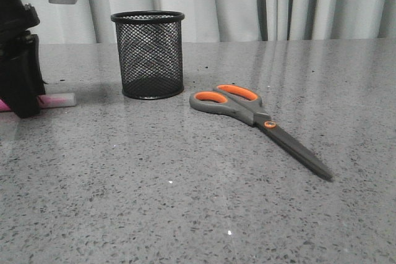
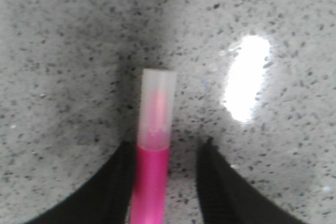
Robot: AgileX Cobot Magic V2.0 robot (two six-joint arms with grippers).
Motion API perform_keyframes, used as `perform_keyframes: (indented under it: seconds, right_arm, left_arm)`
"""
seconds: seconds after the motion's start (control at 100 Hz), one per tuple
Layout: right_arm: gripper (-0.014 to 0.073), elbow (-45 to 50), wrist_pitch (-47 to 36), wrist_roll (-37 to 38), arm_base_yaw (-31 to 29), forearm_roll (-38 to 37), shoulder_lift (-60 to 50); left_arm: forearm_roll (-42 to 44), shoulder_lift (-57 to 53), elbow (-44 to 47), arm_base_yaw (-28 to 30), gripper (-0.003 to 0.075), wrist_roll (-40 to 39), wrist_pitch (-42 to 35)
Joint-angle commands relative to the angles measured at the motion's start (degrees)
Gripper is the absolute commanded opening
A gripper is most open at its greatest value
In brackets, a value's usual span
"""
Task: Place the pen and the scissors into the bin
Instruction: 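Lower the left gripper onto the pink highlighter and close it, then lift the pink highlighter with the left gripper over the mesh cup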
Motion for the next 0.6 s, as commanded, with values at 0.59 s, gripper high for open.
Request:
perform_keyframes:
  seconds: [0.59]
  right_arm:
    - [0.038,-2.13,-2.97,-0.48,0.04,3.52,1.01]
  left_arm:
    - [-35.11,-21.21,1.5,5.5,-0.0019,-2.03,-26.18]
